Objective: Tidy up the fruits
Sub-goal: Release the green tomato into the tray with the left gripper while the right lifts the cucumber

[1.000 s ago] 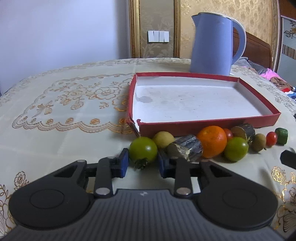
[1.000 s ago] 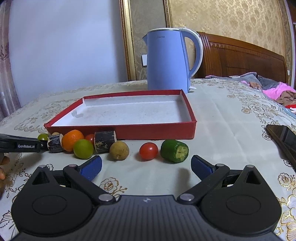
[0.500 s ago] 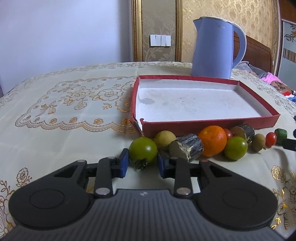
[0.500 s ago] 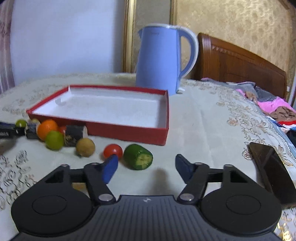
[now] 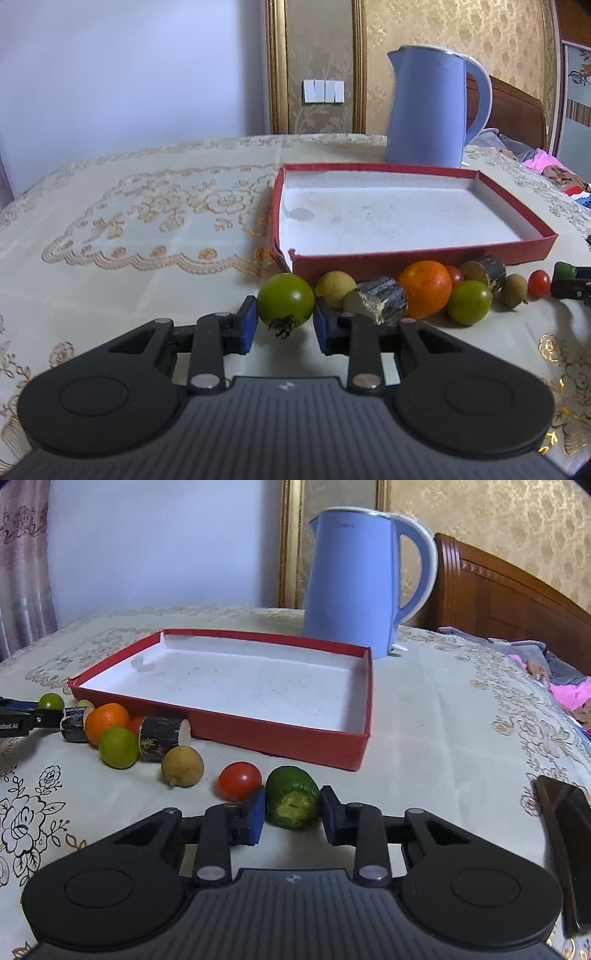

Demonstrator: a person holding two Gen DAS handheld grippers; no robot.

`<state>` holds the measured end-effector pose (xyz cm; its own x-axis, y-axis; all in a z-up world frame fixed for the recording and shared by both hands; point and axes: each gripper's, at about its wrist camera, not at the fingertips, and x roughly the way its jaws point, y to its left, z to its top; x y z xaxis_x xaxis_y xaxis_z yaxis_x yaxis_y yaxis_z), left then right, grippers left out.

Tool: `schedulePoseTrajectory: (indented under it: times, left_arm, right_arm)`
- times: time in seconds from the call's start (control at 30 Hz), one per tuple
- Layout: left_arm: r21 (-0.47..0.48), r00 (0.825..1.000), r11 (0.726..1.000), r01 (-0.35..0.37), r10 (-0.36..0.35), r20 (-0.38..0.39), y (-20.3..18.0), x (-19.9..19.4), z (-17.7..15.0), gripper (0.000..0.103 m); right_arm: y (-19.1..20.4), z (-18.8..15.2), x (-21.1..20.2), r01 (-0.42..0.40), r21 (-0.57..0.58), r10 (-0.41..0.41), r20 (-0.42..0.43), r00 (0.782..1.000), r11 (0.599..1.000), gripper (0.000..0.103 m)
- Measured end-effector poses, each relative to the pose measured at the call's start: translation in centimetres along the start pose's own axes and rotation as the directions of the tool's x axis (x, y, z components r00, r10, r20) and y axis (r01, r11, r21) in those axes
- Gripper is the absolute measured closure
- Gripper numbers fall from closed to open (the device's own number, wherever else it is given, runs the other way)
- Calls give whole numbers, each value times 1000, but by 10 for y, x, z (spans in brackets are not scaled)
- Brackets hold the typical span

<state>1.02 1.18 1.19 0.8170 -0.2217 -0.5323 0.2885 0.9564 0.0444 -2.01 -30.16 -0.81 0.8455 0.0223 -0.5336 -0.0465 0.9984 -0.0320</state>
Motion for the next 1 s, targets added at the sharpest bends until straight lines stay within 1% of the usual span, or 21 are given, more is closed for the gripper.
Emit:
schedulePoseTrajectory:
  times: [0.17,0.27,0.4,0.5,0.6,0.7,0.8,0.9,1.0]
  left_arm:
    - [35,1000,999,17,-18,25,-9,-10,20,74]
    - [69,999,997,21,-23,23,-23,-5,37,74]
    - [124,999,992,5,-10,40,-49,9,59,74]
    - [123,999,992,40,-41,7,-63,28,77,74]
    - [122,998,991,55,-52,-23,-79,50,91,74]
    - [128,999,991,36,-31,-39,-93,72,102,74]
    - [124,997,992,14,-5,-72,-101,96,109,74]
    - [125,994,992,-22,35,-101,-104,119,113,74]
    - [120,991,992,-41,56,-123,-103,134,114,74]
  right_arm:
    - [-6,-5,-17,-9,50,7,45,999,999,72]
    - [-8,-7,-23,-18,69,13,63,998,997,72]
    - [-9,-10,-30,-32,79,25,84,996,996,72]
    - [-9,-12,-34,-46,87,38,97,995,995,72]
    - [-10,-14,-36,-60,98,50,106,993,993,72]
    - [-10,-15,-37,-68,103,56,111,992,992,72]
    - [-11,-15,-39,-73,107,61,116,991,991,72]
    - [-12,-16,-40,-78,112,65,122,990,991,72]
    - [-12,-16,-41,-84,115,69,126,990,990,72]
